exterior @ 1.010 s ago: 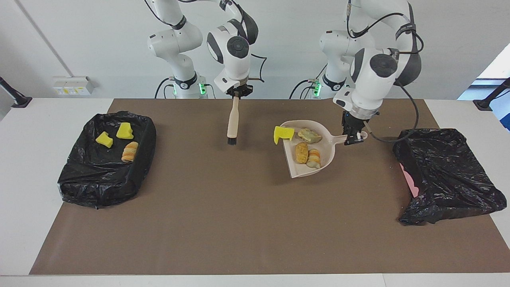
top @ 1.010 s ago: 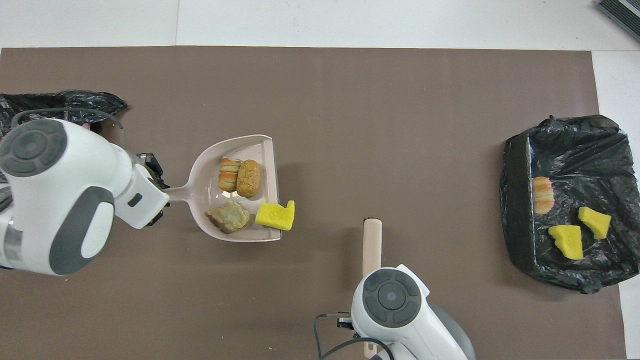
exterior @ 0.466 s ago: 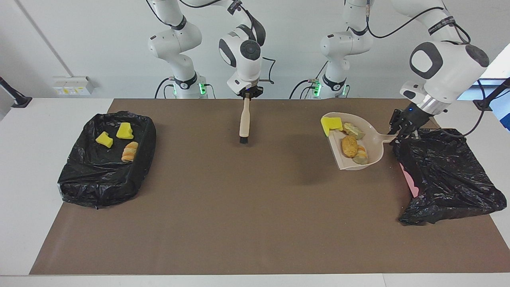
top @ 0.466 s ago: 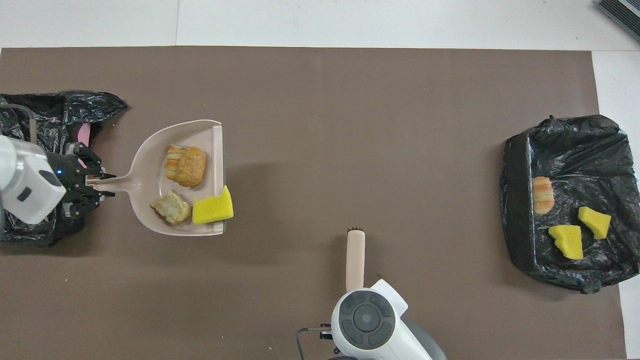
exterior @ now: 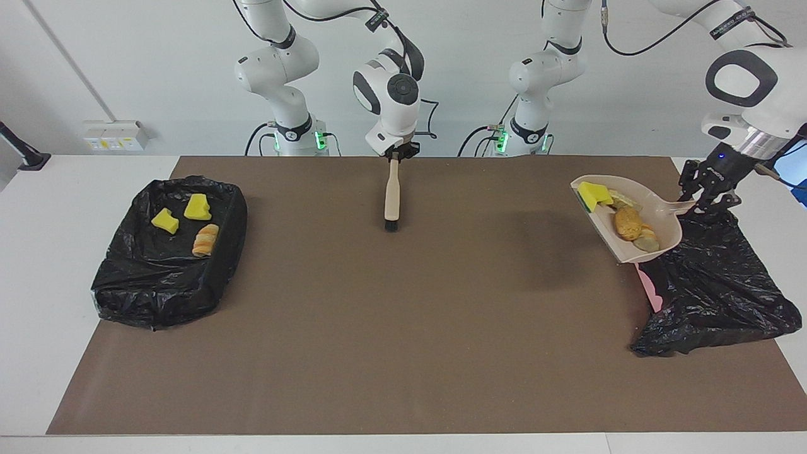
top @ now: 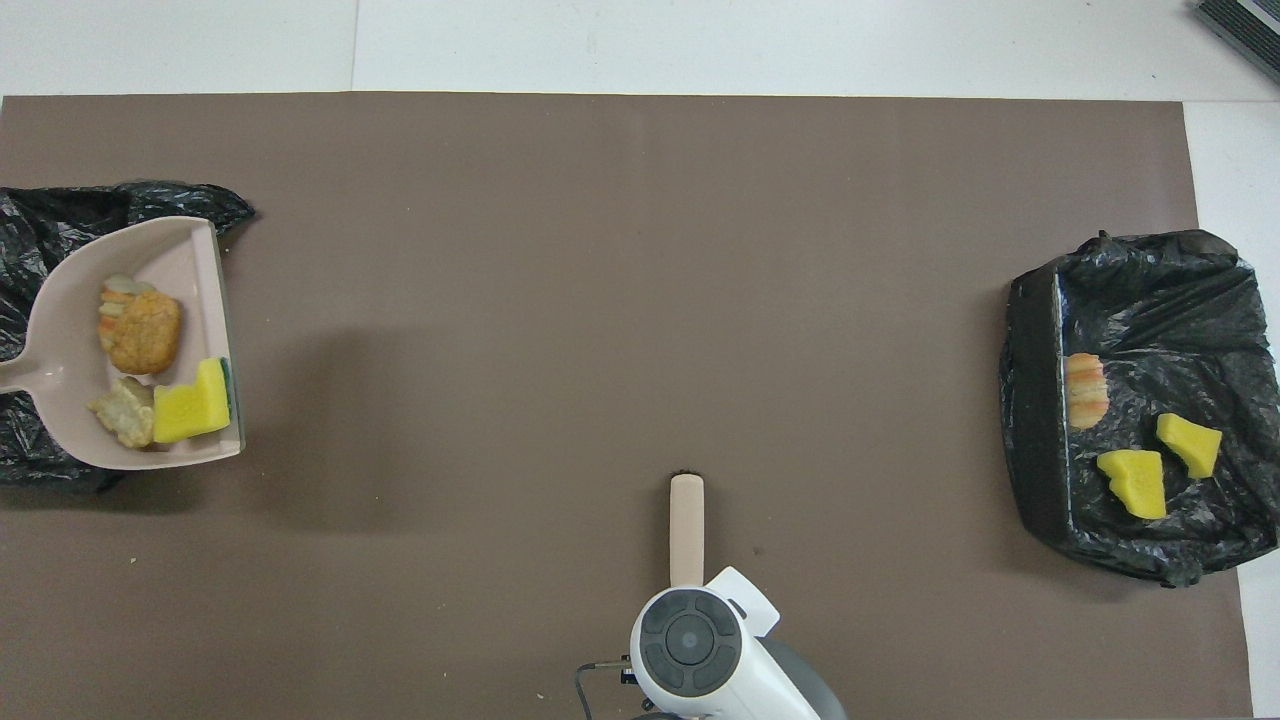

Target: Sweep and dump trash in bin

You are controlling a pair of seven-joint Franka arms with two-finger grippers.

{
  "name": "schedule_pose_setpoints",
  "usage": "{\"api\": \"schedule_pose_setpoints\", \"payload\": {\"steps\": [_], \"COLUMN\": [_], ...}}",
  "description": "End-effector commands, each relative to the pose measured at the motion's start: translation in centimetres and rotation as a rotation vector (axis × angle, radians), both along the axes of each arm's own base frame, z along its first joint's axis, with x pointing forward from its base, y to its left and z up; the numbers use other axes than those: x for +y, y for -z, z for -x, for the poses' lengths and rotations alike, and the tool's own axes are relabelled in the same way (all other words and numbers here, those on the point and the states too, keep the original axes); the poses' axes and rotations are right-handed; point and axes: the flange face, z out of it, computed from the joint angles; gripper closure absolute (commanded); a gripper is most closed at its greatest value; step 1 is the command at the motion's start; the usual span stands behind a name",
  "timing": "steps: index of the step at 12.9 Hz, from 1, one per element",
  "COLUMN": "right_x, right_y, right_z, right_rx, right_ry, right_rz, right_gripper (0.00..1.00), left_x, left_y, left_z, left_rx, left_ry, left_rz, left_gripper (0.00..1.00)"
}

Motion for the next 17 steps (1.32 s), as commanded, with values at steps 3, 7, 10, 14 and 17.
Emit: {"api": "schedule_pose_setpoints", "payload": {"steps": [3, 7, 10, 14, 17], "right_x": [-1.0, -1.3, -0.2, -3.7, -7.2], "right_y": [0.4, 0.6, -0.4, -5.1, -8.8], "right_z": [0.4, -0.9, -2.8, -10.4, -15.4], "right_rx": [-0.008, -0.005, -0.032, -0.174, -0.282], "right_ry": [-0.029, -0.009, -0.015, 0.057, 0.102], "right_rz": [-0.021, -0.026, -0.053, -0.064, -0.047], "right_gripper": [1.0, 0.12, 0.0, 0.0, 0.0], "left_x": [7.0, 9.8, 10.8, 8.8, 7.4], "left_y": [-3.7, -6.5, -6.6, -7.6, -8.0], "left_z": [-0.3, -4.1, -6.3, -7.6, -8.3], "left_rx": [-0.046, 0.004, 0.045, 0.045, 0.073], "left_ry": [-0.011, 0.066, 0.1, 0.049, 0.114], "left_rz": [-0.285, -0.522, -0.635, -0.844, -0.956], "left_gripper": [1.0, 1.0, 1.0, 1.0, 1.0]}}
